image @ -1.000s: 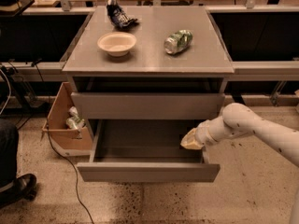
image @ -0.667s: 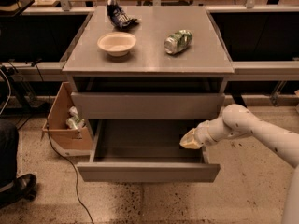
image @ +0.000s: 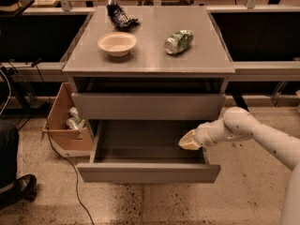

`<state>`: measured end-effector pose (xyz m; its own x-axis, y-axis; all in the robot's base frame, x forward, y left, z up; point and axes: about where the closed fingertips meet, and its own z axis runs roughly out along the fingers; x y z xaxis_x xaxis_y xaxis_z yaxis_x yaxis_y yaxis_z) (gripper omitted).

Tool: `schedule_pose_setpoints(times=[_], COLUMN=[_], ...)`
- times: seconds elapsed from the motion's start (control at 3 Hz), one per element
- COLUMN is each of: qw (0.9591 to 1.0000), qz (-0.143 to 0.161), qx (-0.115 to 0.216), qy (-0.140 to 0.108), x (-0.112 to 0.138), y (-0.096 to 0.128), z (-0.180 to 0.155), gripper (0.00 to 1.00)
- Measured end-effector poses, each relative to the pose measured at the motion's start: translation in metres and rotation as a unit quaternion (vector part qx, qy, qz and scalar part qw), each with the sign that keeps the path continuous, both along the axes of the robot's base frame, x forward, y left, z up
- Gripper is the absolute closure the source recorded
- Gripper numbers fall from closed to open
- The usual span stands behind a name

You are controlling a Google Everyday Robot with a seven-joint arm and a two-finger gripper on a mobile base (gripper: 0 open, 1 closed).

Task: Open middle drawer

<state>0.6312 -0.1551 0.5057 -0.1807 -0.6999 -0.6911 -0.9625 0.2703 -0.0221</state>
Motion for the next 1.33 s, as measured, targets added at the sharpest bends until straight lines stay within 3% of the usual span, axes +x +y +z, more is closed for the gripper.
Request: schedule_pose_setpoints(times=[0.33,0.67,1.0,1.33], qw=[0.9974,0.9938,0.9906,0.9906], qz=[-0.012,-0.015,-0.016,-0.016], qx=[0.056,0.08,0.075,0.075], qy=[0.043,0.077,0.113,0.113], x=[-0.001,-0.008,-0.025,-0.025], y=[0.017,0.027,0.031,0.031], z=[-0.037,-0.068,-0.103,-0.098], gripper=[1.0,1.0,1.0,1.0])
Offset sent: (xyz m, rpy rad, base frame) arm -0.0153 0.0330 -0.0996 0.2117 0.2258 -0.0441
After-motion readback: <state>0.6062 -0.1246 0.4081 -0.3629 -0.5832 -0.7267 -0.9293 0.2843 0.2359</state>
